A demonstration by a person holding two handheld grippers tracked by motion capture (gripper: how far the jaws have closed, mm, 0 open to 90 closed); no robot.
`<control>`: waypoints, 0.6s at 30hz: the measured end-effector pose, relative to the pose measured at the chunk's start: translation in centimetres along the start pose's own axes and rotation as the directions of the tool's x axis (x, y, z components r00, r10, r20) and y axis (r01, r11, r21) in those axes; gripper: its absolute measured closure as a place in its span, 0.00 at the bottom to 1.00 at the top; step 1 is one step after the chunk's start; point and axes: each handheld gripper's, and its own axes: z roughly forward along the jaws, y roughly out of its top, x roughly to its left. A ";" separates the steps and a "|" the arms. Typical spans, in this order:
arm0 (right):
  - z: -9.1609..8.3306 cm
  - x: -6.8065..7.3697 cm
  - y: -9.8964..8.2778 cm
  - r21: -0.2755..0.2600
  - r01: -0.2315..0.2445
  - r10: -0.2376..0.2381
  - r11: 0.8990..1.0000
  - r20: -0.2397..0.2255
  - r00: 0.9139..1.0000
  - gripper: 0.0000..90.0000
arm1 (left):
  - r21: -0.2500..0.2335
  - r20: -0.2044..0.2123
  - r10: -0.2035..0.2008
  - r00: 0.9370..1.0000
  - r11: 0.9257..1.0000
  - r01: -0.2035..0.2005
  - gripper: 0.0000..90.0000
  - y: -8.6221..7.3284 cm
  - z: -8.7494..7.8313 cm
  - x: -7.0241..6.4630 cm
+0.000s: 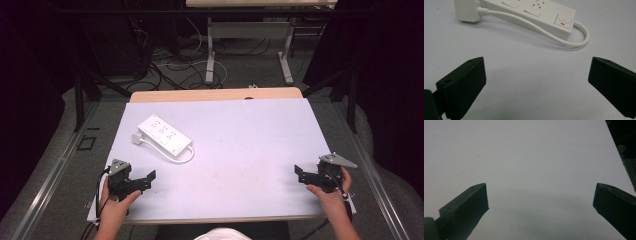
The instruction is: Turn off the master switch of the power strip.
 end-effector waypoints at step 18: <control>-0.2 1.5 0.0 -0.023 0.049 -0.049 0.999 -0.016 0.999 0.00 | -0.013 -0.018 0.033 0.999 0.999 -0.033 0.06 0.1 -0.8 -0.1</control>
